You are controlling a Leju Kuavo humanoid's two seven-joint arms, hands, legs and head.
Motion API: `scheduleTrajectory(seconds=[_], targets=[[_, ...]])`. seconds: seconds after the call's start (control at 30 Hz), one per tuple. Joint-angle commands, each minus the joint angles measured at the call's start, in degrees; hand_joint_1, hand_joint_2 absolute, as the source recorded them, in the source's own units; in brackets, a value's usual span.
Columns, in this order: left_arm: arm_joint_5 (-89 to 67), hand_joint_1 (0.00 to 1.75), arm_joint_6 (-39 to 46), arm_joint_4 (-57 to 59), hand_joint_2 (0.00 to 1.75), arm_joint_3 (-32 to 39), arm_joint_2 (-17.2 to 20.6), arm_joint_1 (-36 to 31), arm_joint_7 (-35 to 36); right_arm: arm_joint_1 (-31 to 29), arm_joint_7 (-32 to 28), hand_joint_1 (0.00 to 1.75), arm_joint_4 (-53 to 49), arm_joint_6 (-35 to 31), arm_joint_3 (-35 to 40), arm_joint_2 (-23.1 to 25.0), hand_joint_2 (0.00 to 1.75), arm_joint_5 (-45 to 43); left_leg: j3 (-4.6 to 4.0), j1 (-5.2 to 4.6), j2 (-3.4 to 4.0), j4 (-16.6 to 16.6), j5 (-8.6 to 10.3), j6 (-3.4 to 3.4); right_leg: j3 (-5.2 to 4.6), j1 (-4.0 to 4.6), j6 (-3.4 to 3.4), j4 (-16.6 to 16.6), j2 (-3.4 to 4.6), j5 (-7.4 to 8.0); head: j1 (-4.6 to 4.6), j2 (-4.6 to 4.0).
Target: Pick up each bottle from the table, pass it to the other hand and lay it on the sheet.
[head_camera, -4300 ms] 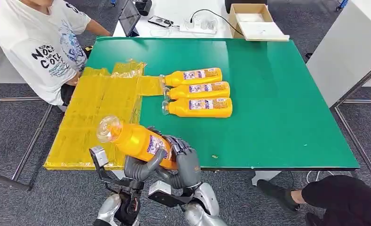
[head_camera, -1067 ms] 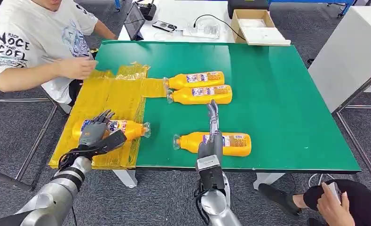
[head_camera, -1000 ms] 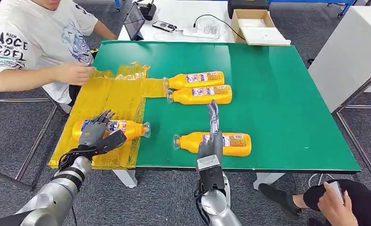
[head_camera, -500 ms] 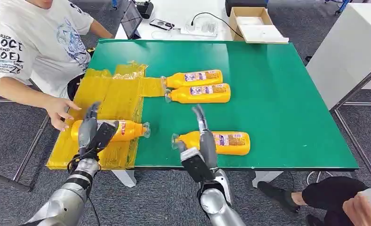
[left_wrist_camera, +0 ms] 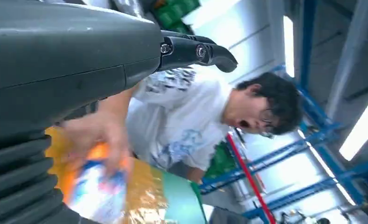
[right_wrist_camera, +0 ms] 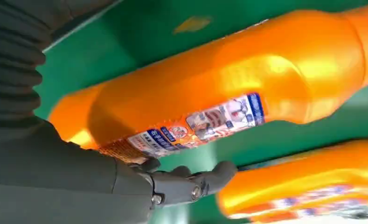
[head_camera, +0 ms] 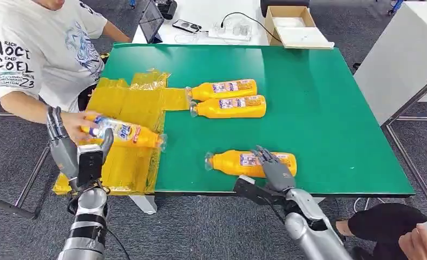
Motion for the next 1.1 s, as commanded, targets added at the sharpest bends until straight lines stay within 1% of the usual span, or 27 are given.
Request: scheduleTrajectory(seconds=[0.03, 0.07, 0.17, 0.2, 0.33, 0.43, 0.47, 0.53, 0.57, 0.63, 0.67, 0.7, 0.73, 0.8, 0.83, 0.87, 0.9, 0.93, 0.97, 1.0, 1.03, 1.07, 1.1], targets=[[-0.3, 0.0, -0.1, -1.7, 1.75, -3.0, -1.3, 0.5, 0.2, -0.4, 0.3, 0.0, -1.3, 1.2, -0.8, -6.2, 1.75, -0.1, 0.21, 0.03, 0.1, 0.1, -0.14, 0.01, 0.22, 0.07, -0.16, 0.0, -0.01, -0.11, 0.0, 0.0], [-0.3, 0.0, -0.1, -1.7, 1.75, -3.0, -1.3, 0.5, 0.2, -0.4, 0.3, 0.0, -1.3, 1.2, -0.8, -6.2, 1.75, -0.1, 0.11, 0.0, 0.1, 0.0, -0.07, 0.01, 0.09, 0.03, -0.1, 0.0, 0.0, -0.06, 0.02, 0.0], [0.2, 0.0, -0.1, 1.5, 1.75, -4.9, -0.6, -0.3, 0.2, -1.8, 0.7, 0.0, 0.4, 1.6, 0.3, -5.2, 1.75, -0.1, 0.35, 0.03, 0.28, 0.0, -0.18, -0.02, 0.28, 0.11, -0.22, 0.0, 0.1, -0.12, 0.0, 0.0], [-1.3, 0.0, -0.1, 2.0, 1.75, -5.1, -0.7, -0.5, 0.2, -2.6, 0.4, 0.0, 2.0, 1.9, 0.7, -5.0, 1.75, -0.4, 0.19, 0.0, 0.17, 0.0, -0.07, -0.01, 0.12, 0.09, -0.13, 0.0, 0.03, -0.05, 0.0, 0.0], [-2.1, 0.0, -0.1, 3.7, 1.75, -5.6, -0.8, -1.5, 0.2, -5.6, -0.4, 0.0, 7.4, 0.4, 1.4, -4.9, 1.75, 1.5, 0.24, 0.05, 0.27, 0.0, -0.11, 0.01, 0.18, 0.15, -0.13, -0.1, 0.09, -0.04, 0.0, 0.0], [-2.2, 0.0, -0.1, 5.5, 1.75, -5.8, -0.8, -2.1, 0.2, -7.9, -1.1, 0.0, 10.7, -2.1, 0.7, -2.7, 1.75, 3.0, 0.24, 0.06, 0.35, 0.0, -0.11, 0.01, 0.15, 0.15, -0.14, -0.1, 0.16, -0.02, 0.0, 0.0], [-2.1, 0.0, -0.1, 5.7, 1.75, -6.0, -0.9, -2.1, 0.2, -8.1, -1.1, 0.0, 10.8, -2.4, 0.7, -2.4, 1.75, 3.2, 0.08, 0.04, 0.26, 0.0, -0.03, 0.0, 0.01, 0.09, -0.08, 0.0, 0.09, 0.01, 0.0, 0.0], [-1.8, 0.0, -0.1, 6.8, 1.75, -6.5, -0.9, -2.4, 0.2, -9.2, -0.7, 0.0, 12.4, -2.4, 0.9, -1.5, 1.75, 3.9, 0.2, 0.08, 0.36, 0.0, -0.1, -0.01, 0.14, 0.15, -0.16, -0.1, 0.17, -0.01, 0.0, 0.0], [-1.3, 0.0, -0.1, 7.6, 1.75, -7.2, -0.8, -2.6, 0.2, -9.6, -0.8, 0.0, 13.7, -2.2, 0.7, -1.0, 1.75, 3.8, 0.07, 0.04, 0.27, 0.0, -0.05, -0.01, 0.02, 0.09, -0.1, 0.0, 0.12, 0.0, 0.0, 0.0], [-1.1, 0.0, -0.1, 7.9, 1.75, -7.6, -0.9, -2.6, 0.2, -9.6, -0.7, 0.0, 14.7, -1.9, 0.8, -1.3, 1.75, 4.0, 0.26, 0.08, 0.34, 0.0, -0.12, -0.02, 0.2, 0.14, -0.19, -0.1, 0.15, -0.04, 0.0, 0.0], [-1.1, 0.0, -0.1, 7.9, 1.75, -7.6, -0.9, -2.6, 0.2, -9.6, -0.7, 0.0, 14.7, -1.9, 0.8, -1.3, 1.75, 4.0, 0.13, 0.06, 0.21, 0.0, -0.06, -0.01, 0.09, 0.11, -0.12, -0.1, 0.04, -0.02, 0.0, 0.0], [-1.1, 0.0, -0.1, 7.9, 1.75, -7.6, -0.9, -2.6, 0.2, -9.6, -0.7, 0.0, 14.7, -1.9, 0.8, -1.3, 1.75, 4.0, 0.26, 0.09, 0.28, -0.1, -0.11, -0.02, 0.21, 0.14, -0.19, -0.1, 0.08, -0.05, -0.02, 0.0], [-1.1, 0.0, -0.1, 7.9, 1.75, -7.6, -0.9, -2.6, 0.2, -9.6, -0.7, 0.0, 14.7, -1.9, 0.8, -1.3, 1.75, 4.0, 0.11, 0.07, 0.19, 0.0, -0.06, -0.02, 0.08, 0.12, -0.12, 0.0, 0.03, -0.03, 0.0, 0.0], [-0.9, 0.0, -0.1, 8.3, 1.75, -7.8, -0.7, -2.7, 0.2, -9.4, -0.4, 0.0, 15.1, -1.5, 0.5, -1.8, 1.75, 3.8, 0.28, 0.07, 0.27, 0.0, -0.15, -0.02, 0.23, 0.13, -0.19, 0.0, 0.09, -0.09, 0.0, 0.0], [-1.0, 0.0, -0.1, 8.5, 1.75, -7.6, -0.7, -2.7, 0.2, -9.3, 0.2, 0.0, 15.2, -1.3, 0.1, -2.1, 1.75, 3.6, 0.11, 0.06, 0.21, 0.0, -0.09, -0.01, 0.08, 0.12, -0.12, 0.0, 0.07, -0.04, 0.0, 0.0], [-0.6, 0.0, -0.1, 8.8, 1.75, -7.6, -0.7, -2.7, 0.2, -9.1, 0.8, 0.0, 15.4, -0.9, -0.6, -2.2, 1.75, 3.0, 0.18, 0.06, 0.24, 0.0, -0.12, -0.01, 0.16, 0.12, -0.15, 0.0, 0.08, -0.07, 0.0, 0.0], [-0.4, 0.0, -0.1, 8.9, 1.75, -7.7, -0.6, -2.7, 0.2, -8.9, 1.3, 0.0, 15.6, -0.5, -0.8, -2.4, 1.75, 2.8, 0.23, 0.07, 0.26, 0.0, -0.15, 0.0, 0.2, 0.14, -0.17, 0.0, 0.08, -0.09, 0.0, 0.0], [-0.1, 0.0, -0.1, 9.6, 1.75, -8.2, -0.4, -2.8, 0.2, -8.9, 2.2, 0.0, 16.2, 0.9, -1.3, -2.9, 1.75, 2.1, 0.07, 0.05, 0.15, 0.0, -0.06, 0.0, 0.04, 0.1, -0.11, 0.0, -0.01, -0.04, -0.02, 0.0], [0.2, 0.0, -0.1, 10.1, 1.75, -8.5, -0.3, -3.0, 0.2, -9.0, 2.6, 0.0, 17.0, 2.4, -1.3, -3.2, 1.75, 1.6, 0.13, 0.06, 0.18, 0.0, -0.09, 0.0, 0.1, 0.12, -0.14, 0.0, 0.01, -0.06, 0.0, 0.0], [0.2, 0.0, -0.1, 10.1, 1.75, -8.5, -0.3, -3.0, 0.2, -9.0, 2.6, 0.0, 17.0, 2.4, -1.3, -3.2, 1.75, 1.6, 0.16, 0.06, 0.11, 0.0, -0.1, 0.0, 0.17, 0.12, -0.15, -0.1, -0.06, -0.08, 0.0, 0.0], [0.2, 0.0, -0.1, 10.2, 1.75, -8.5, -0.3, -3.0, 0.2, -8.9, 2.5, 0.0, 17.3, 2.4, -1.5, -3.6, 1.75, 1.5, 0.01, 0.04, 0.12, 0.0, -0.05, 0.01, -0.01, 0.09, -0.09, 0.0, -0.02, -0.03, 0.0, 0.0], [0.2, 0.0, -0.1, 10.6, 1.75, -8.6, -0.3, -3.2, 0.2, -9.0, 2.5, 0.0, 17.7, 3.1, -1.4, -3.7, 1.75, 1.2, 0.12, 0.06, 0.19, 0.0, -0.11, 0.01, 0.1, 0.12, -0.14, -0.1, 0.03, -0.06, 0.0, 0.0], [0.3, 0.0, -0.1, 11.1, 1.75, -8.9, -0.3, -3.4, 0.2, -9.1, 2.7, 0.0, 18.3, 4.4, -1.3, -4.0, 1.75, 0.9, 0.03, 0.05, 0.13, 0.0, -0.06, 0.01, 0.03, 0.1, -0.1, -0.1, -0.02, -0.05, 0.0, 0.0]])
